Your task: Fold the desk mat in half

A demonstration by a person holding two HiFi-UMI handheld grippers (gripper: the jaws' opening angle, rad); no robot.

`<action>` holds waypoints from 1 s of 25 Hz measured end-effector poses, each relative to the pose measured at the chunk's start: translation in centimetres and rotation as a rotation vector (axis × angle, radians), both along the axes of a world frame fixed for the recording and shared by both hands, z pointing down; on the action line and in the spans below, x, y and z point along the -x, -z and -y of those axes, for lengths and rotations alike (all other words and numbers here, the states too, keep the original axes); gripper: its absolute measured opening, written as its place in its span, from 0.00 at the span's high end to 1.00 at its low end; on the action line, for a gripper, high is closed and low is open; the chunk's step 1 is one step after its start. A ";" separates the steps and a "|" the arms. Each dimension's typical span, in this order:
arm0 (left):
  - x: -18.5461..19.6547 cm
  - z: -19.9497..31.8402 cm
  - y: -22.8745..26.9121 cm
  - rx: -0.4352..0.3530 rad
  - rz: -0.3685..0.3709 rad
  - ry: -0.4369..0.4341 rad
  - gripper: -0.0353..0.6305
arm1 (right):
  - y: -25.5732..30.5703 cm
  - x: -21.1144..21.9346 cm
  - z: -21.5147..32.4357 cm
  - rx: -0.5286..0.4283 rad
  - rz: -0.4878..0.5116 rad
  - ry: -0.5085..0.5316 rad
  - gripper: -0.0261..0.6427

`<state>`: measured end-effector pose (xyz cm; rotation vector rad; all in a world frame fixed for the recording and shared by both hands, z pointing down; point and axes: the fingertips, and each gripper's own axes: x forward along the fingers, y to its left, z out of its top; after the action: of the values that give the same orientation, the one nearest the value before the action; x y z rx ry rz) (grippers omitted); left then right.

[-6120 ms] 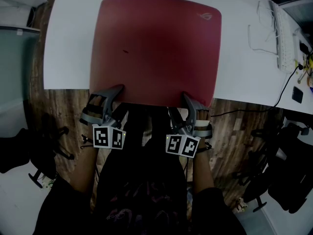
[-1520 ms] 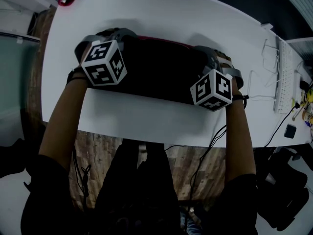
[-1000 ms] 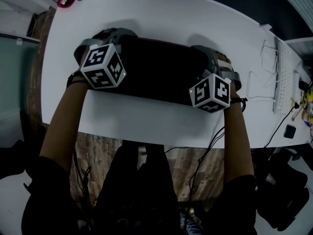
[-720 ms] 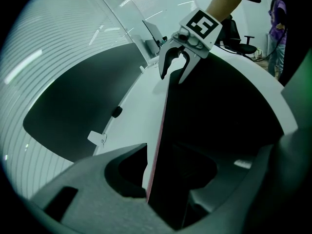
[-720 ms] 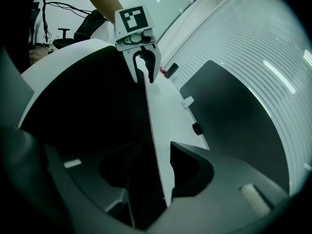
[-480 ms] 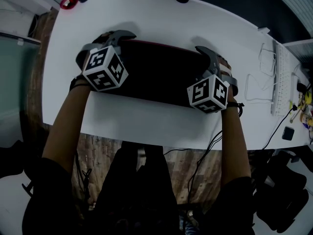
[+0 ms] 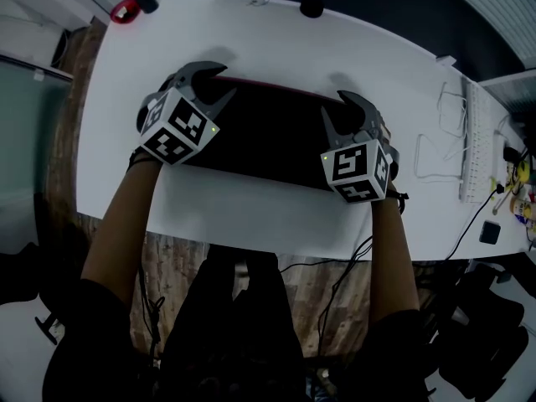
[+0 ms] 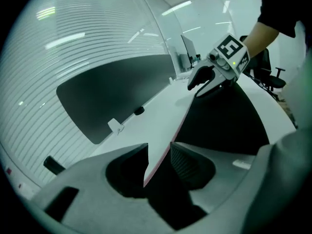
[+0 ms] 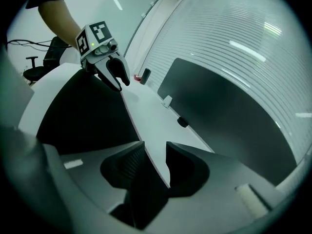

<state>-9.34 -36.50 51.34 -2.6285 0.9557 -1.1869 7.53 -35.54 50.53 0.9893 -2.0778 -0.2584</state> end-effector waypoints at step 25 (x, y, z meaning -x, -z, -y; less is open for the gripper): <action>2.5 -4.6 8.7 -0.072 -0.386 0.371 0.95 | 8.1 -2.1 -6.1 -0.015 0.484 -0.331 0.95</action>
<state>-11.84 -31.90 42.65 -2.7523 1.5743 -0.6806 9.59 -29.49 42.47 1.4967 -2.2843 0.1535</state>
